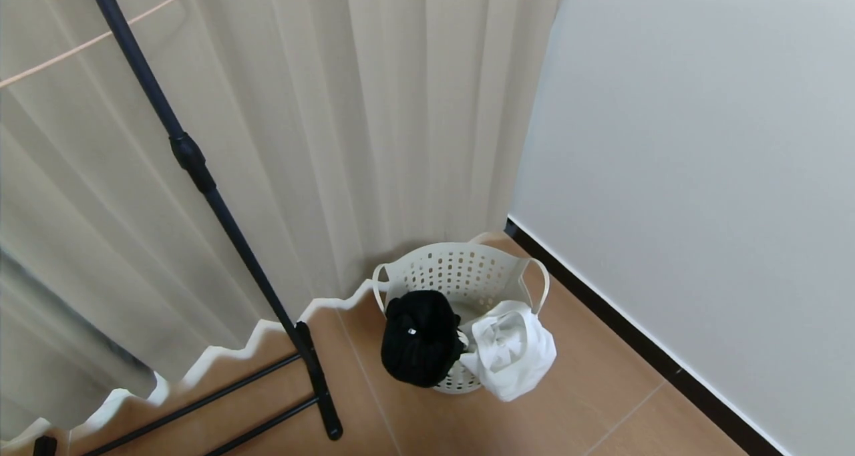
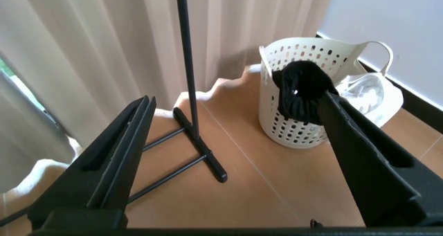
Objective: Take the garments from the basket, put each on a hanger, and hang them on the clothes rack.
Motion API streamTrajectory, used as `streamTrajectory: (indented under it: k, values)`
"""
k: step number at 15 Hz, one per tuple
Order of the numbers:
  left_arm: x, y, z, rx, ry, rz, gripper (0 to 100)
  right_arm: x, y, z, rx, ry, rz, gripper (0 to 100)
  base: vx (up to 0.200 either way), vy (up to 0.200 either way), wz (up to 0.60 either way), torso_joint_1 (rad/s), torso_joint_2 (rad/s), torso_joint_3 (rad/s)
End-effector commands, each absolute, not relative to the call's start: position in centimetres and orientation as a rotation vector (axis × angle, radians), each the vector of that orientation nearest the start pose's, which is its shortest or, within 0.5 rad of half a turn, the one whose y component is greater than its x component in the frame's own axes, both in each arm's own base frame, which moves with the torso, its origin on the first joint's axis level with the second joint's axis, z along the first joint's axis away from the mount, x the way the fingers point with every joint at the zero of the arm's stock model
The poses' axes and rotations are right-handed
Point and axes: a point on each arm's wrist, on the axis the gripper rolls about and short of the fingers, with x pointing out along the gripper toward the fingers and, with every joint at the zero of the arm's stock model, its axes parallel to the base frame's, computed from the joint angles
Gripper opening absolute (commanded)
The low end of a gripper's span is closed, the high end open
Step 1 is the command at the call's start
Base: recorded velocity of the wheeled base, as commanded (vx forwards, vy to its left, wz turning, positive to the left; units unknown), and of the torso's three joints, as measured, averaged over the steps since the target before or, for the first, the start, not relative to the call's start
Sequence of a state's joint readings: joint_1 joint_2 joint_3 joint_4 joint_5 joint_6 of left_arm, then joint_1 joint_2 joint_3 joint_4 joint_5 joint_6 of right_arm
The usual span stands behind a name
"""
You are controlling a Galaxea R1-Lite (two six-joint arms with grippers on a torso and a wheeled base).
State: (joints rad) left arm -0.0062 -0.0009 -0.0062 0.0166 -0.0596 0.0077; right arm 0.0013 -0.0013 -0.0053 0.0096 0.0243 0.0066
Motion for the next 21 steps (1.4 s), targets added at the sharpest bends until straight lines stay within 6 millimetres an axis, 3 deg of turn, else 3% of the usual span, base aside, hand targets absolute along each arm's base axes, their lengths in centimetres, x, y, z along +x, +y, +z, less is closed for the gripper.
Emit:
streamTrajectory:
  k: [1, 21]
  values:
    - [-2.34, -0.12, 7.59, 0.006, 0.009, -0.064, 100, -2.32, 0.05, 7.58, 0.006, 0.005, 0.026, 100, 0.0, 0.0, 0.0, 0.002, 0.0, -0.203]
    - [-2.34, -0.12, 7.59, 0.007, 0.009, -0.066, 100, -2.3, 0.05, 7.6, -0.009, 0.0, 0.026, 100, 0.0, 0.0, 0.0, 0.002, 0.0, -0.196]
